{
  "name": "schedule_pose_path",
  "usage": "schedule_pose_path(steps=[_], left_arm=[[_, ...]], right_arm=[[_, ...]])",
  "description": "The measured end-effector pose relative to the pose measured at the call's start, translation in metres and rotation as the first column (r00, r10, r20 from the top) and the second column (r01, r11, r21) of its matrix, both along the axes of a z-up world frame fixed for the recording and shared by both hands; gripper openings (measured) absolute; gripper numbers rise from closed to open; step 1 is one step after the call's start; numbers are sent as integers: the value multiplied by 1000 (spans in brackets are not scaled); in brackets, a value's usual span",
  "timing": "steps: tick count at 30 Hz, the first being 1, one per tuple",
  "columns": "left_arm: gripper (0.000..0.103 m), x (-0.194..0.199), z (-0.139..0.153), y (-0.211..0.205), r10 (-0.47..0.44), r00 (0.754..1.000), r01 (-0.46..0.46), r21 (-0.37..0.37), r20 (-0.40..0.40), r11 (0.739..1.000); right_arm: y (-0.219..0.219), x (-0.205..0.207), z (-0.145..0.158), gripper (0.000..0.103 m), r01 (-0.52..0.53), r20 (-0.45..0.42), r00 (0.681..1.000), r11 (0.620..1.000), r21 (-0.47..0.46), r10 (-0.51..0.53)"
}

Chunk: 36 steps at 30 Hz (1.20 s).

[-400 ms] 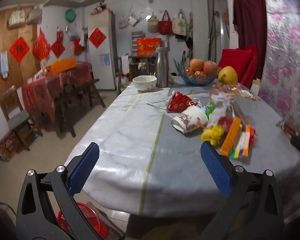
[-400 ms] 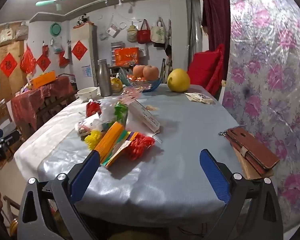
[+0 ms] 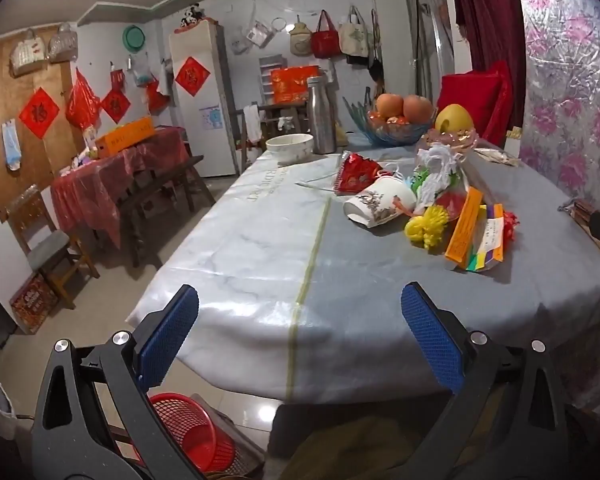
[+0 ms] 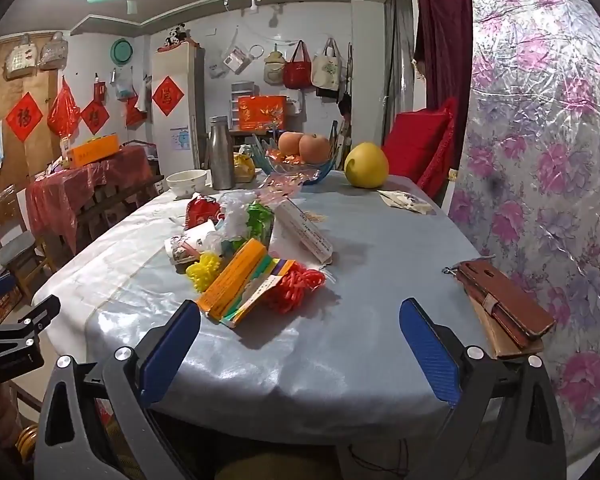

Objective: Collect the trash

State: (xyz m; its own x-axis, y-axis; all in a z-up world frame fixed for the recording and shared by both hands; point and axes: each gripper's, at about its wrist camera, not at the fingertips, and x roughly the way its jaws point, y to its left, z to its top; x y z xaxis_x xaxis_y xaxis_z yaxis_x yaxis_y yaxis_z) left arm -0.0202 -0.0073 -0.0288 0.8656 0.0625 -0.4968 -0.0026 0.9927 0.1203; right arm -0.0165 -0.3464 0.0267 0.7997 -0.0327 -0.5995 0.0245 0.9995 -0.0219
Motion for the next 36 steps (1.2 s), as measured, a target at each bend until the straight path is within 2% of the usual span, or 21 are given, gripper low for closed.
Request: schedule_pose_path(steps=[15,36], left_arm=[[97,-1,0,-1,7,999,-7,-12,-32,1000],[97,-2,-1,-1,4,999,-5,-18,-42,1000]], right_arm=[[6,-9,3,98,-7,41,999,1000,2,6],[10,-10,-1,98,-26,27,999,1000,10,26]])
